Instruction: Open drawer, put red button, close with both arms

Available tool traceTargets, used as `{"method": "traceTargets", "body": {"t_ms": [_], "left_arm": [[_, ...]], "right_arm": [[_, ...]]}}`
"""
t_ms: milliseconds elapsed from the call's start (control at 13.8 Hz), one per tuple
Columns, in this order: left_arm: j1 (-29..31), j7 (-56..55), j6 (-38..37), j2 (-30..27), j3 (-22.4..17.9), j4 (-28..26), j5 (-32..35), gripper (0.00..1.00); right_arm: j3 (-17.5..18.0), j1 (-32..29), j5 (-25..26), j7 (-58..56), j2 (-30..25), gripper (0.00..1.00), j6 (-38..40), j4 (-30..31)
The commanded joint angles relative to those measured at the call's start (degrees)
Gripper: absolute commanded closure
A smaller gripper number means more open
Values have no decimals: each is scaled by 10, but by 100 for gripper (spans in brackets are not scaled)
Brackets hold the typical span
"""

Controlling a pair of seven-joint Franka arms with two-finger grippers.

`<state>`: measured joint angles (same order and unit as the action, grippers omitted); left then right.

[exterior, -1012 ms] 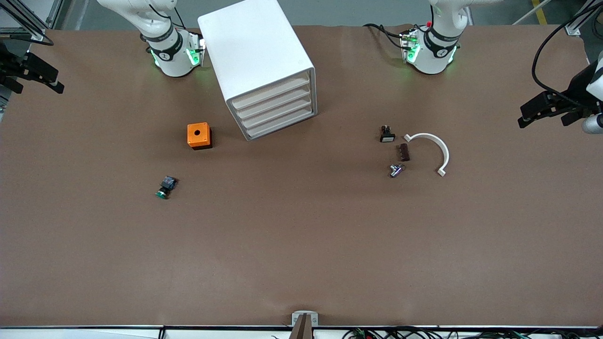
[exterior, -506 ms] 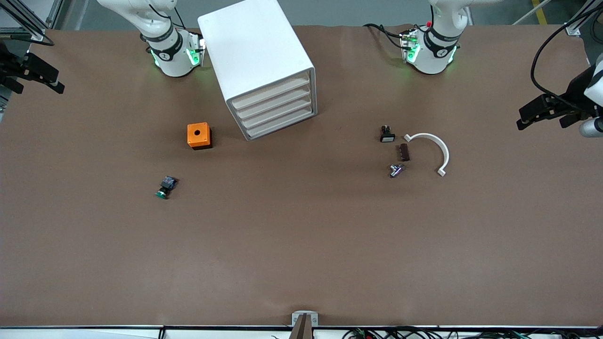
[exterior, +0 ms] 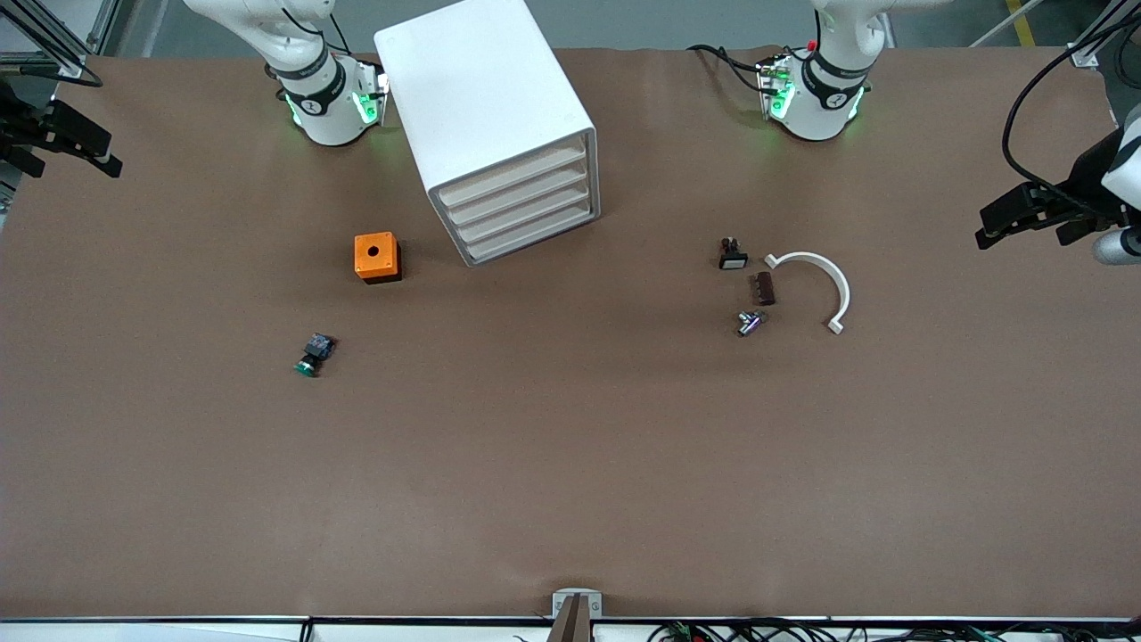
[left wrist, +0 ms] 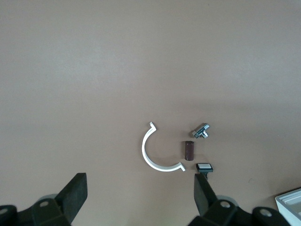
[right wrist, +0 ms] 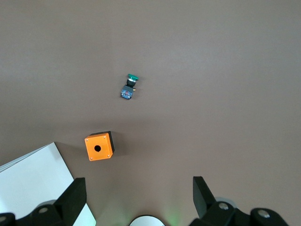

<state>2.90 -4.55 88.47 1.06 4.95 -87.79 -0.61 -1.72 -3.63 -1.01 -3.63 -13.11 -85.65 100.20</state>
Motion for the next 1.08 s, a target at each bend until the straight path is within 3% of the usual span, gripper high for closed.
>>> {"method": "traceTargets", "body": {"t_ms": [0, 1012], "left_arm": [[-9, -5, -14, 6, -4, 17, 3, 0], [-4, -5, -14, 6, -4, 32, 1, 0]], "right_arm": [[3, -3, 4, 9, -16, 0, -3, 14], [3, -3, 4, 9, -16, 0, -3, 15]]}}
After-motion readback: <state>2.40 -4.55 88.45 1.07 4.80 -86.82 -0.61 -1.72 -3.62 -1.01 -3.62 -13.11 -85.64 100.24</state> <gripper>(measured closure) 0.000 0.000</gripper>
